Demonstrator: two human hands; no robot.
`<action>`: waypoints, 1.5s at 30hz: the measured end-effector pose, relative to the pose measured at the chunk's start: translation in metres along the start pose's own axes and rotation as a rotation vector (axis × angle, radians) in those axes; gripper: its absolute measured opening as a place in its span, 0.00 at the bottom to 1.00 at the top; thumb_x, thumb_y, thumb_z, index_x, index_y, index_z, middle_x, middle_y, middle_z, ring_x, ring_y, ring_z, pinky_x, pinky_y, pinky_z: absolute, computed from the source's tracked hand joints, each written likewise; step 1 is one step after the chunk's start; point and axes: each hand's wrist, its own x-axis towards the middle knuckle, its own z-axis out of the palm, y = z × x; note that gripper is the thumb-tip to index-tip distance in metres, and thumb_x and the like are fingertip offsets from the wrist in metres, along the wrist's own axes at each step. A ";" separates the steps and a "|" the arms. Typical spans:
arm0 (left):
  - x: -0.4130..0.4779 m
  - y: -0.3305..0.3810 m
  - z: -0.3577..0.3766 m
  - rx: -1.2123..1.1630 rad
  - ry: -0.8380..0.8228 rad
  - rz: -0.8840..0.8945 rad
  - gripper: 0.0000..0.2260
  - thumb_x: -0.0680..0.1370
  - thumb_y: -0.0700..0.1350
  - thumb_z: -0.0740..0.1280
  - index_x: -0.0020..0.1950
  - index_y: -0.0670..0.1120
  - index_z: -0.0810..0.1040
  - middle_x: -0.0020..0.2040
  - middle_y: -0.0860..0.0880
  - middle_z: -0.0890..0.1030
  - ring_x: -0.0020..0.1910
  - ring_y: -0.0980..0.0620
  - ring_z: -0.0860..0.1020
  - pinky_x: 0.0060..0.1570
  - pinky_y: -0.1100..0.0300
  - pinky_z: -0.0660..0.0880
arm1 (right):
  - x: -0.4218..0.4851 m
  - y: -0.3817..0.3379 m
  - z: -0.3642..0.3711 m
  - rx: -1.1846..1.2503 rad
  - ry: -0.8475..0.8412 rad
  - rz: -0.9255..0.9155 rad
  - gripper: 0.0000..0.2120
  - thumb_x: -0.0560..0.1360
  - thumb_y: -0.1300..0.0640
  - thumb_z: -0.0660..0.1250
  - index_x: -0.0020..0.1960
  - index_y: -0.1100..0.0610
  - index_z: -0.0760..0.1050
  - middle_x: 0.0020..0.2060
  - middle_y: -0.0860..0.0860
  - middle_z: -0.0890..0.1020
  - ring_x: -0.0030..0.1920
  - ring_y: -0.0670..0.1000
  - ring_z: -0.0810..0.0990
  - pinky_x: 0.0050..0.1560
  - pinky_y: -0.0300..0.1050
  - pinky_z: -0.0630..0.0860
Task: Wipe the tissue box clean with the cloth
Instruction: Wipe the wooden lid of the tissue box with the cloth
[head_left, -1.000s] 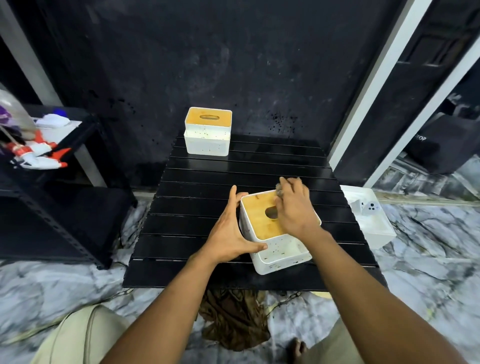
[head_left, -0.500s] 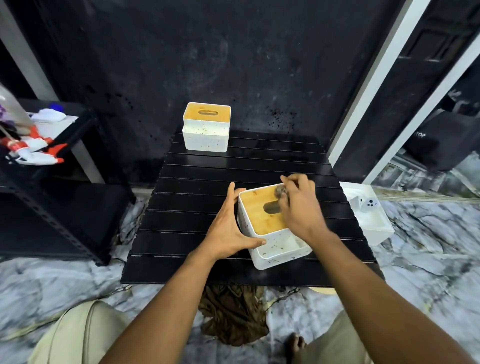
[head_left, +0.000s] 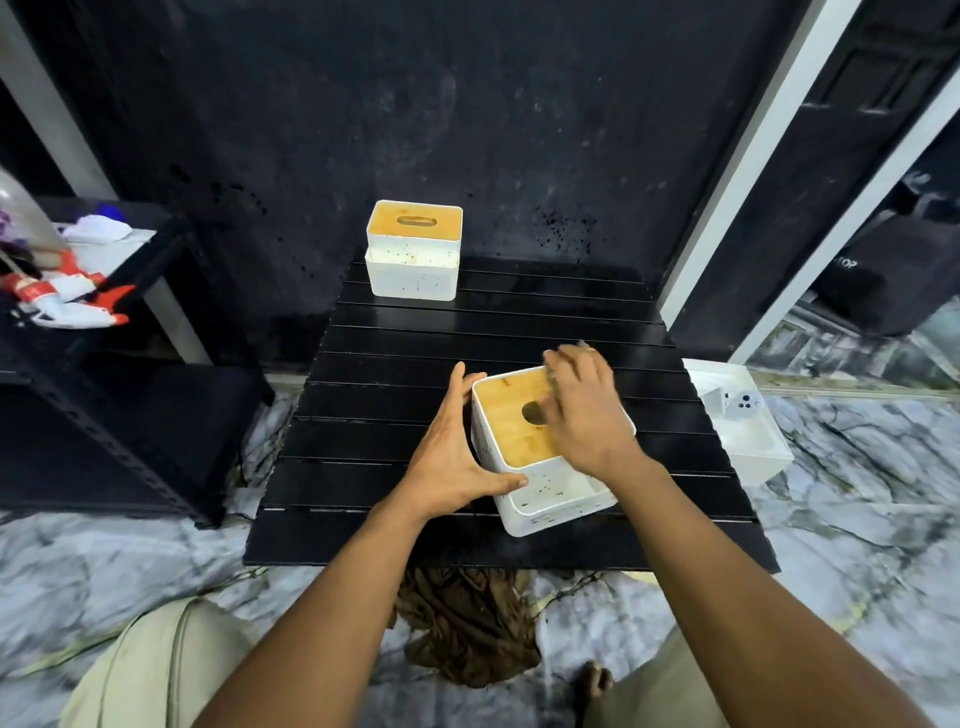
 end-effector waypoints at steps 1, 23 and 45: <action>0.000 0.000 0.000 0.001 0.000 0.001 0.61 0.57 0.56 0.82 0.68 0.77 0.35 0.75 0.64 0.60 0.72 0.68 0.60 0.64 0.72 0.58 | -0.004 -0.006 0.003 0.067 -0.072 -0.103 0.25 0.79 0.60 0.61 0.75 0.59 0.62 0.73 0.55 0.63 0.77 0.56 0.55 0.77 0.51 0.55; -0.026 0.013 0.011 0.031 0.175 -0.039 0.63 0.58 0.57 0.82 0.79 0.55 0.42 0.74 0.61 0.55 0.74 0.61 0.55 0.70 0.61 0.59 | 0.001 -0.006 -0.016 0.344 -0.064 -0.128 0.17 0.80 0.65 0.59 0.68 0.58 0.73 0.62 0.53 0.74 0.65 0.51 0.72 0.69 0.46 0.67; 0.021 0.034 -0.063 0.879 -0.340 0.310 0.19 0.80 0.61 0.60 0.71 0.65 0.67 0.76 0.62 0.62 0.78 0.53 0.55 0.75 0.44 0.33 | -0.057 -0.005 -0.003 0.269 -0.047 -0.216 0.20 0.81 0.56 0.61 0.72 0.55 0.65 0.66 0.49 0.67 0.70 0.47 0.61 0.72 0.36 0.56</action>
